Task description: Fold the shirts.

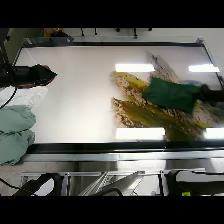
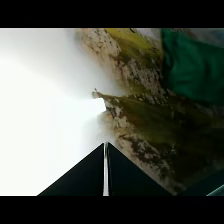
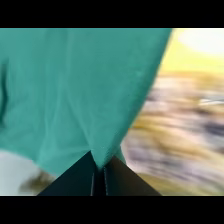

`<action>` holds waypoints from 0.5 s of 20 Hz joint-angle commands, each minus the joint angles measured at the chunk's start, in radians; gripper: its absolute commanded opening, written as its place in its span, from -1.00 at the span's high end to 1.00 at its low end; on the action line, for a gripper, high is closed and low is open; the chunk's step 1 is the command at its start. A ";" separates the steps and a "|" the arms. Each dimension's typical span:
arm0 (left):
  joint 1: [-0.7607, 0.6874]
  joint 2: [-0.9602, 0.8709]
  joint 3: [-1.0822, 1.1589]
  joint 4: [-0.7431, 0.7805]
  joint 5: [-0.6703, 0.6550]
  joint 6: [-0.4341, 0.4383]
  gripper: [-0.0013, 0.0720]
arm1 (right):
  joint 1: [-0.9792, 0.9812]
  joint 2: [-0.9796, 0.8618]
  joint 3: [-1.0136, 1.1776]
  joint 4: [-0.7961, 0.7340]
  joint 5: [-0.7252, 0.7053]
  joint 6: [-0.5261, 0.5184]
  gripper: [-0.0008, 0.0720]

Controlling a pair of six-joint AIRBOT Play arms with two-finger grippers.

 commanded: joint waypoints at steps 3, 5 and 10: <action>0.001 0.001 -0.032 0.000 0.026 0.006 0.86 | -0.413 0.119 -0.166 -0.238 0.098 0.074 0.93; 0.001 0.001 -0.053 -0.001 0.042 0.006 0.86 | -0.509 0.193 -0.300 -0.245 0.084 0.103 0.93; 0.000 0.001 -0.108 -0.001 0.075 0.031 0.86 | -0.547 0.282 -0.547 -0.205 0.079 0.119 0.92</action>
